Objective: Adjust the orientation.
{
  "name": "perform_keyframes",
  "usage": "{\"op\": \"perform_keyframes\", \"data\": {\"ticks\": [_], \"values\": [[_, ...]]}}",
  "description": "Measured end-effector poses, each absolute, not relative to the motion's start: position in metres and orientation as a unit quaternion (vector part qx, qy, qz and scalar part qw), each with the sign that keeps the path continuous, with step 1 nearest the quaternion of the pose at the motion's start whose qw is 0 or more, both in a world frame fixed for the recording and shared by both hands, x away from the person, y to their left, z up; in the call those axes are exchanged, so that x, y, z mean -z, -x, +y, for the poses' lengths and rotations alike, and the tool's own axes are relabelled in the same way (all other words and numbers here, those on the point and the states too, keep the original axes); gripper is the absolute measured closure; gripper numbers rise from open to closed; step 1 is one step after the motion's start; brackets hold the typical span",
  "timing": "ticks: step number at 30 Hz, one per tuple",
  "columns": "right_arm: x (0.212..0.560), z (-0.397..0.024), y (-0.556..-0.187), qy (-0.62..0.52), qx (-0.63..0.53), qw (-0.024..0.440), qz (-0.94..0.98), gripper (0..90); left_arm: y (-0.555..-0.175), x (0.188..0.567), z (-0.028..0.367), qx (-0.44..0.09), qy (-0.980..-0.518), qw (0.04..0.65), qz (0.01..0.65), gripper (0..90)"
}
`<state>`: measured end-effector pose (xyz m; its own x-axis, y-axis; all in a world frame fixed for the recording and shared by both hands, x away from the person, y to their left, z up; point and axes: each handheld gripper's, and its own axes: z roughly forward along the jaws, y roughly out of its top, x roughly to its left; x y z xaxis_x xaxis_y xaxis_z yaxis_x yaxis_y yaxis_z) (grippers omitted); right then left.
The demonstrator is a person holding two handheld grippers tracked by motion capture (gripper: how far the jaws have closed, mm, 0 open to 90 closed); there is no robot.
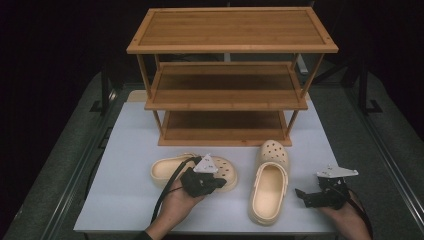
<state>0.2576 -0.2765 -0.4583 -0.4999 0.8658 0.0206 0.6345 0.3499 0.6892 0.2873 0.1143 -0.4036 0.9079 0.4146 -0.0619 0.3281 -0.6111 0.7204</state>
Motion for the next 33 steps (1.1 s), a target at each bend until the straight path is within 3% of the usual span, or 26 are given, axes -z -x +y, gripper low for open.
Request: {"op": "perform_keyframes", "data": {"ticks": [9, 17, 33], "values": [[0.458, -0.277, -0.258, -0.467, -0.327, 0.177, 0.802, 1.7, -0.298, 0.406, 0.105, -0.067, -0.891, 0.386, 0.227, 90.0], [0.458, -0.277, -0.258, -0.467, -0.327, 0.177, 0.802, 1.7, -0.289, 0.385, 0.117, -0.017, -0.881, 0.423, 0.21, 90.0], [0.458, -0.277, -0.258, -0.467, -0.327, 0.177, 0.802, 1.7, -0.312, 0.357, 0.204, -0.028, -0.863, 0.445, 0.238, 90.0]]}}
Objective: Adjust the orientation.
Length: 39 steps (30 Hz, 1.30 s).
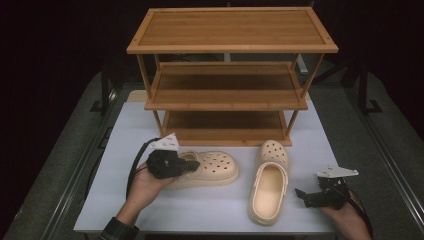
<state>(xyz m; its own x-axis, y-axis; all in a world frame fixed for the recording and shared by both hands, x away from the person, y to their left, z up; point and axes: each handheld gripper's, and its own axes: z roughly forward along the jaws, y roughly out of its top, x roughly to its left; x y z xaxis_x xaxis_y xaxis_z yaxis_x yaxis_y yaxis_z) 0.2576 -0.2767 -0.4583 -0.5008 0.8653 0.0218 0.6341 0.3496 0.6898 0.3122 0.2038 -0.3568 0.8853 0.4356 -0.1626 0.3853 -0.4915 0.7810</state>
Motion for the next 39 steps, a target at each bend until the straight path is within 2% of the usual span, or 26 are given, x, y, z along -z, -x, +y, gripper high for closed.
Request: {"op": "perform_keyframes", "data": {"ticks": [9, 15, 23, 39], "values": [[0.458, -0.277, -0.258, -0.467, -0.327, 0.176, 0.802, 1.7, -0.332, 0.361, 0.268, -0.08, -0.848, 0.437, 0.29, 90.0], [0.458, -0.277, -0.258, -0.467, -0.327, 0.176, 0.802, 1.7, -0.347, 0.382, 0.3, -0.087, -0.839, 0.428, 0.326, 90.0], [0.458, -0.277, -0.258, -0.467, -0.327, 0.176, 0.802, 1.7, -0.36, 0.41, 0.303, -0.072, -0.849, 0.399, 0.338, 90.0], [0.458, -0.277, -0.258, -0.467, -0.327, 0.176, 0.802, 1.7, -0.354, 0.415, 0.303, -0.06, -0.851, 0.4, 0.336, 90.0]]}}
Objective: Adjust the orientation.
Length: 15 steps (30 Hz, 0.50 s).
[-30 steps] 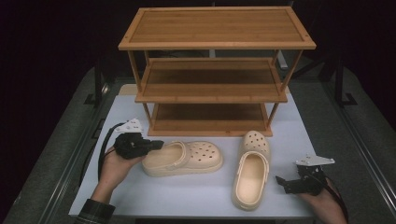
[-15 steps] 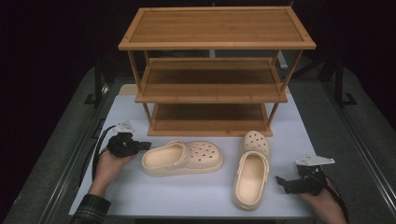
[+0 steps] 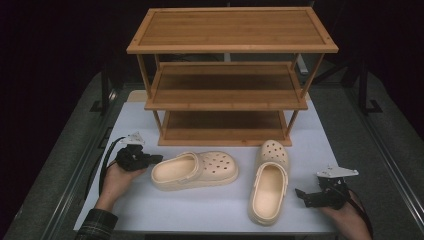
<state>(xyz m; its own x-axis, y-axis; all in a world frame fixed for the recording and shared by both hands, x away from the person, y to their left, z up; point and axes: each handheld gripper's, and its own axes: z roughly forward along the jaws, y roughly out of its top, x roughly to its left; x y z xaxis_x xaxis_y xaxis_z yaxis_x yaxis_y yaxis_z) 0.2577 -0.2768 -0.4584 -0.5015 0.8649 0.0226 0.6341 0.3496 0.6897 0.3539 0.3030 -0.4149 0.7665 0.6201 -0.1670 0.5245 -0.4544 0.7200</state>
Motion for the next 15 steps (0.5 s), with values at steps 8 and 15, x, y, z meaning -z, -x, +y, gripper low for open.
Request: {"op": "perform_keyframes", "data": {"ticks": [8, 15], "values": [[0.458, -0.277, -0.258, -0.467, -0.327, 0.176, 0.802, 1.7, -0.339, 0.415, 0.306, -0.054, -0.852, 0.402, 0.332, 90.0], [0.458, -0.277, -0.258, -0.467, -0.327, 0.176, 0.802, 1.7, -0.322, 0.415, 0.309, -0.049, -0.854, 0.404, 0.326, 90.0]]}}
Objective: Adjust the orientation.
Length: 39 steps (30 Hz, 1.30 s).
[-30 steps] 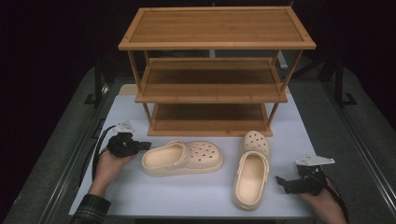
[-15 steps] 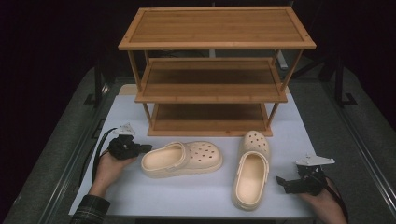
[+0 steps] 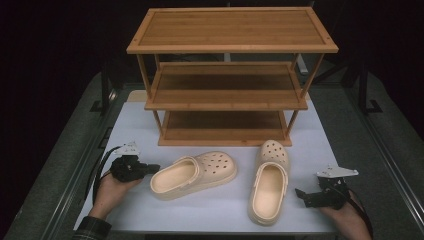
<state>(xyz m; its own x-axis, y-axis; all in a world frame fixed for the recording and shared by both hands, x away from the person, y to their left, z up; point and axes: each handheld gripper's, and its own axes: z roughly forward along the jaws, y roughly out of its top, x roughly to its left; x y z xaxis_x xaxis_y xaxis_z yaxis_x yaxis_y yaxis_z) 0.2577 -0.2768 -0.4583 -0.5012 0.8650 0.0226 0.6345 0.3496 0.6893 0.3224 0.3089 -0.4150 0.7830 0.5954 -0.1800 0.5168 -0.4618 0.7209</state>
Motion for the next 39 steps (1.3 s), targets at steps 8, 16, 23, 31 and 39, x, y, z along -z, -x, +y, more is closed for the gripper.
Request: {"op": "perform_keyframes", "data": {"ticks": [8, 16, 23, 31, 39], "values": [[0.458, -0.277, -0.258, -0.467, -0.327, 0.176, 0.802, 1.7, -0.305, 0.415, 0.31, -0.04, -0.856, 0.406, 0.317, 90.0], [0.458, -0.277, -0.258, -0.467, -0.326, 0.176, 0.802, 1.7, -0.286, 0.415, 0.309, -0.028, -0.859, 0.409, 0.308, 90.0], [0.458, -0.277, -0.258, -0.467, -0.325, 0.176, 0.803, 1.7, -0.287, 0.401, 0.309, -0.052, -0.851, 0.424, 0.305, 74.5], [0.458, -0.277, -0.258, -0.467, -0.326, 0.176, 0.802, 1.7, -0.299, 0.384, 0.275, -0.059, -0.855, 0.441, 0.266, 56.8], [0.458, -0.277, -0.258, -0.467, -0.327, 0.177, 0.802, 1.7, -0.312, 0.388, 0.243, -0.055, -0.867, 0.432, 0.241, 54.3]]}}
